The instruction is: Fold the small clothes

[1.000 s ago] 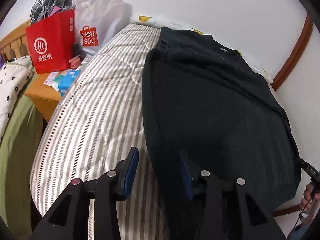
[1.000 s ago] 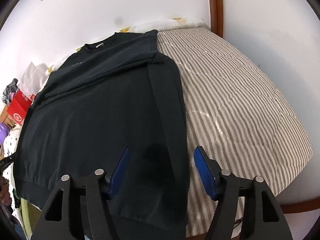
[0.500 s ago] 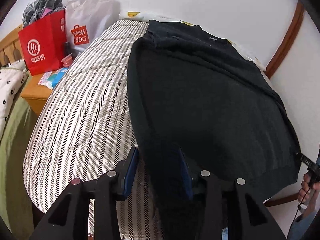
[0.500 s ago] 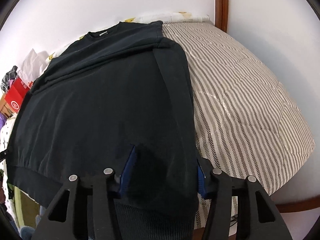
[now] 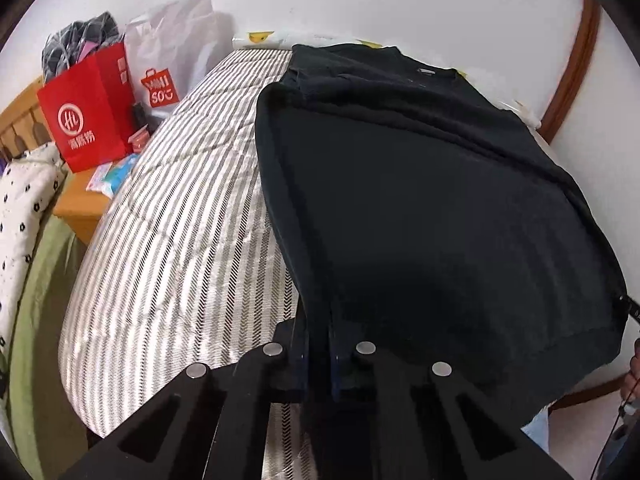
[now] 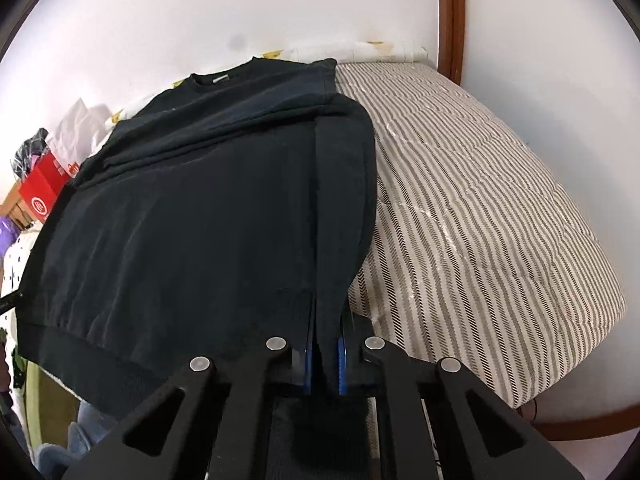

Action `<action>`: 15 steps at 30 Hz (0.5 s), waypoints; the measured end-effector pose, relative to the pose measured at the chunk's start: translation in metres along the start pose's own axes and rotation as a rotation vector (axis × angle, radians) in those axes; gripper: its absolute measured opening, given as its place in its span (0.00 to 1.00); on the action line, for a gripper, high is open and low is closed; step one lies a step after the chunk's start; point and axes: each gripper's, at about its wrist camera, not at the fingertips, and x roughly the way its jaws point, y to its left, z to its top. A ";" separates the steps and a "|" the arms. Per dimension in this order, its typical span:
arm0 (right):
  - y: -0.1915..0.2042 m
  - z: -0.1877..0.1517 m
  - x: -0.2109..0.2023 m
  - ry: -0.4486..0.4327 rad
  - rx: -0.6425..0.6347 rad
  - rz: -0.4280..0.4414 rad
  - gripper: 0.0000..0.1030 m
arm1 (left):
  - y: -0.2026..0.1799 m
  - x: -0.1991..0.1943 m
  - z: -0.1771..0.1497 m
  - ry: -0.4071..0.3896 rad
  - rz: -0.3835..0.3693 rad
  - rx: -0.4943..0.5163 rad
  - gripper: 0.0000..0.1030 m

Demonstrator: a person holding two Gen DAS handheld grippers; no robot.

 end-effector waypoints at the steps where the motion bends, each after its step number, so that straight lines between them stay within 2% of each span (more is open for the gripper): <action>1: 0.000 -0.001 -0.003 -0.006 -0.005 -0.020 0.05 | 0.002 -0.005 0.000 -0.009 -0.005 0.009 0.06; 2: -0.003 -0.001 -0.006 -0.007 -0.004 -0.033 0.05 | 0.004 -0.008 0.000 -0.016 -0.010 0.011 0.06; 6: -0.012 -0.007 -0.018 0.000 0.031 0.036 0.05 | 0.015 -0.026 -0.002 -0.036 -0.075 -0.013 0.06; 10: -0.002 -0.013 -0.023 -0.005 -0.024 0.009 0.05 | 0.022 -0.028 -0.007 -0.029 -0.105 -0.045 0.06; 15: -0.006 -0.001 -0.022 -0.023 0.030 0.044 0.05 | 0.025 -0.033 -0.002 -0.068 -0.150 -0.070 0.06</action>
